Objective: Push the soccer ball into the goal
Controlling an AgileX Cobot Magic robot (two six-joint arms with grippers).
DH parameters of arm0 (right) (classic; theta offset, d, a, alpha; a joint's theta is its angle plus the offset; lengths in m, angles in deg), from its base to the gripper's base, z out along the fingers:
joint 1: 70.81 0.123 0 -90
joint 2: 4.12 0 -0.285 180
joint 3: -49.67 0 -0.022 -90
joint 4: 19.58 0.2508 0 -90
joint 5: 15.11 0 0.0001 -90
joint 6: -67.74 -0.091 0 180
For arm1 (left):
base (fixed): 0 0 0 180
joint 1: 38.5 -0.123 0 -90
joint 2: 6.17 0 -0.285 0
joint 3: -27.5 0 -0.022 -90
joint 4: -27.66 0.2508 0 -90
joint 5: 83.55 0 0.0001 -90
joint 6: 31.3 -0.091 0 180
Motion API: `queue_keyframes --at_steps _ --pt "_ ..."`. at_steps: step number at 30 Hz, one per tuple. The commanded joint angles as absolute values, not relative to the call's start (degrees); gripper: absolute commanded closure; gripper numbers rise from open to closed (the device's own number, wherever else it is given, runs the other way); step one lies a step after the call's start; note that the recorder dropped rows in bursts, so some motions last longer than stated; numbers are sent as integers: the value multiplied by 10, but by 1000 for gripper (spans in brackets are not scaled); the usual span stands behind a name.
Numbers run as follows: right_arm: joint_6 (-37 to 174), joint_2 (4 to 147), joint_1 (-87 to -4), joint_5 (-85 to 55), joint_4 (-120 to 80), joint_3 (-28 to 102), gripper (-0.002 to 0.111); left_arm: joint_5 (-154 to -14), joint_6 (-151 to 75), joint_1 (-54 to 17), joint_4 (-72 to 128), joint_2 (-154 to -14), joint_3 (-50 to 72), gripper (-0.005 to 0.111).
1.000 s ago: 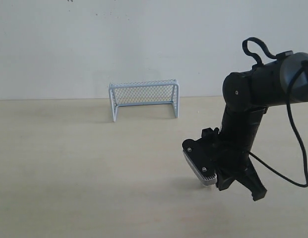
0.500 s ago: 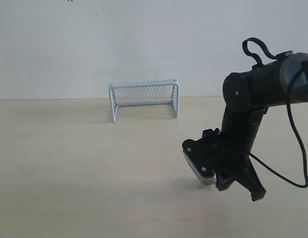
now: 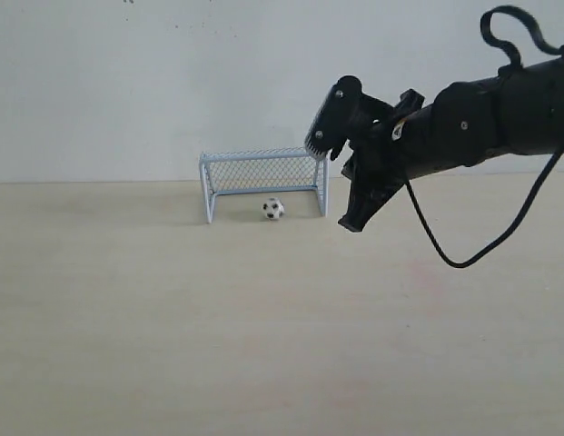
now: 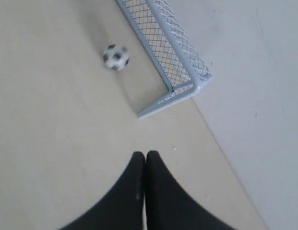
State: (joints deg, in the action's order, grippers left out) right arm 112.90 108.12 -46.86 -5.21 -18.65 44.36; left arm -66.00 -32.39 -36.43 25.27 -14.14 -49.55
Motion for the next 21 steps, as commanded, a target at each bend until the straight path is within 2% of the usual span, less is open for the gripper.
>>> queue_keyframes --at_steps 1,14,21 --pt "1010 1054 -470 43 -186 445 108 -662 -327 -366 254 -140 -497 102" --pt "823 1049 -470 366 -270 445 108 -662 -327 -366 254 -140 -497 102" --pt "762 1002 -470 394 -303 430 108 -662 -327 -366 254 -140 -497 102"
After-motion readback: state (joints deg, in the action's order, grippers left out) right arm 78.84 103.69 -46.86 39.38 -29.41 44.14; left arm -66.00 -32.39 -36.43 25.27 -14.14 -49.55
